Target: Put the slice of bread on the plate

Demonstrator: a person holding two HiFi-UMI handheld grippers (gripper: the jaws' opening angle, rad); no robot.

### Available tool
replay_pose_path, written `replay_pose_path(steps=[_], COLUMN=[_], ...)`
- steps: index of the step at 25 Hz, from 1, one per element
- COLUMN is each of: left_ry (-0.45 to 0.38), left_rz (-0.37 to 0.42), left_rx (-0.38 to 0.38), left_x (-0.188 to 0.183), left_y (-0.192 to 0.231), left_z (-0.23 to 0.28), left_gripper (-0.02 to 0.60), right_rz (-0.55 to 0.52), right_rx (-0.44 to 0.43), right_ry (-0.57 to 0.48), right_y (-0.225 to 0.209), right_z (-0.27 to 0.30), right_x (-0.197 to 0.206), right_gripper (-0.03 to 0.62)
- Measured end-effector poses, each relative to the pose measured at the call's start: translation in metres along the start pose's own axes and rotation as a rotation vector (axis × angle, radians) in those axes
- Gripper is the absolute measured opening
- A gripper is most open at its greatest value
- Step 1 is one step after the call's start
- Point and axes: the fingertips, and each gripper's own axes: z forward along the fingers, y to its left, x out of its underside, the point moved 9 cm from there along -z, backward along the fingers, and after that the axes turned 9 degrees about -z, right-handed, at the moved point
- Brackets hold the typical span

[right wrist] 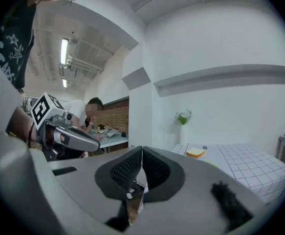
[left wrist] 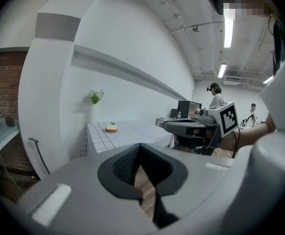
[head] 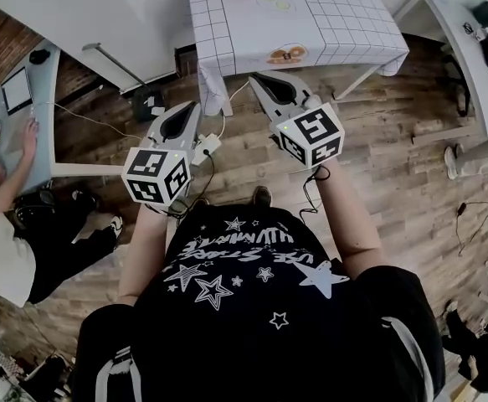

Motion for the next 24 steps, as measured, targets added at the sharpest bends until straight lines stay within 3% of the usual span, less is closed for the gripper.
replay_pose_path(steps=[11, 19, 24], left_ry=[0.004, -0.009, 0.002], left_rz=[0.005, 0.031, 0.043], left_rx=[0.133, 0.232, 0.266], left_x=[-0.022, -0.014, -0.042], left_y=[0.073, 0.095, 0.135], left_z=[-0.027, -0.052, -0.062], left_gripper=[0.008, 0.008, 0.008], right_rz=[0.014, 0.020, 0.037], right_rx=[0.148, 0.256, 0.293], right_ry=[0.088, 0.114, 0.131], right_y=[0.059, 0.105, 0.117], right_z=[0.043, 0.042, 0.079], right_x=[-0.029, -0.034, -0.059], right_gripper=[0.015, 0.015, 0.015])
